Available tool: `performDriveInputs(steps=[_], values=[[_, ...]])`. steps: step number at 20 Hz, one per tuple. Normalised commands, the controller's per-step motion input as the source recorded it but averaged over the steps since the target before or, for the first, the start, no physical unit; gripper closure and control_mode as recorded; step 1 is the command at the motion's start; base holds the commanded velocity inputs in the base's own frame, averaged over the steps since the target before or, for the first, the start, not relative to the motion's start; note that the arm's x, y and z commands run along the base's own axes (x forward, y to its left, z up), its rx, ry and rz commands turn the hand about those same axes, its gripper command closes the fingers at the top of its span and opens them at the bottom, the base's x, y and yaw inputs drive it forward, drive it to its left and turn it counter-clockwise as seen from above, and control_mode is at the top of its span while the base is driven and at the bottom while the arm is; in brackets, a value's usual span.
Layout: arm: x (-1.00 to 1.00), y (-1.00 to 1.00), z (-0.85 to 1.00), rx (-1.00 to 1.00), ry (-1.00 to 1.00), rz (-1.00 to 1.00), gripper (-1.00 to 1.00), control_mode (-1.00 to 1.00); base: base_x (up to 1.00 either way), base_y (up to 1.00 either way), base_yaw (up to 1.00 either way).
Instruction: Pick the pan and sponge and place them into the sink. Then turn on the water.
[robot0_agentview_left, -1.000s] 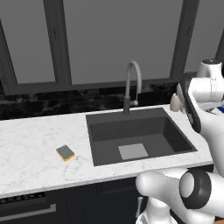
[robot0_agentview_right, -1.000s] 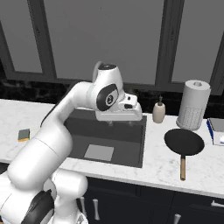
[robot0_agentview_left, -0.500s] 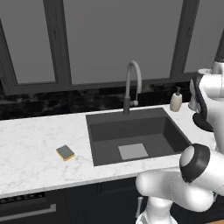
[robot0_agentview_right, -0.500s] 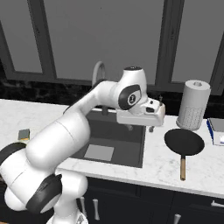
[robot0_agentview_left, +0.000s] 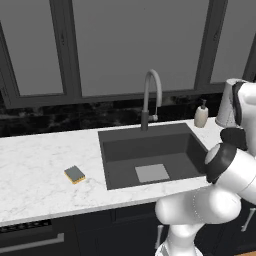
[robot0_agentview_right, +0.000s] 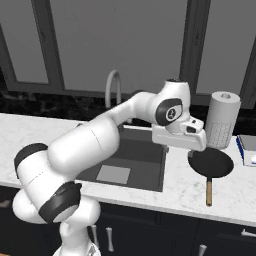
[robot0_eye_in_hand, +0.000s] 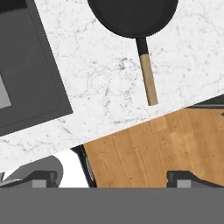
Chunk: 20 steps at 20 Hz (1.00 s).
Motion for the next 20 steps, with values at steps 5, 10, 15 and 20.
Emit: performDriveInputs(steps=[5,10,15,20], values=[[-0.01,-0.44,-0.08,0.11,0.0,-0.07,-1.0,-1.0,0.0,0.0,0.0],[0.03,-0.48,-0.15,0.15,0.0,0.01,-1.0,-1.0,0.0,0.0,0.0],[0.1,-0.34,-0.54,0.02,-0.15,0.04,-1.0,-1.0,0.0,0.0,0.0],[0.35,-0.31,-0.41,0.0,-0.23,0.17,-1.0,-1.0,0.0,0.0,0.0]])
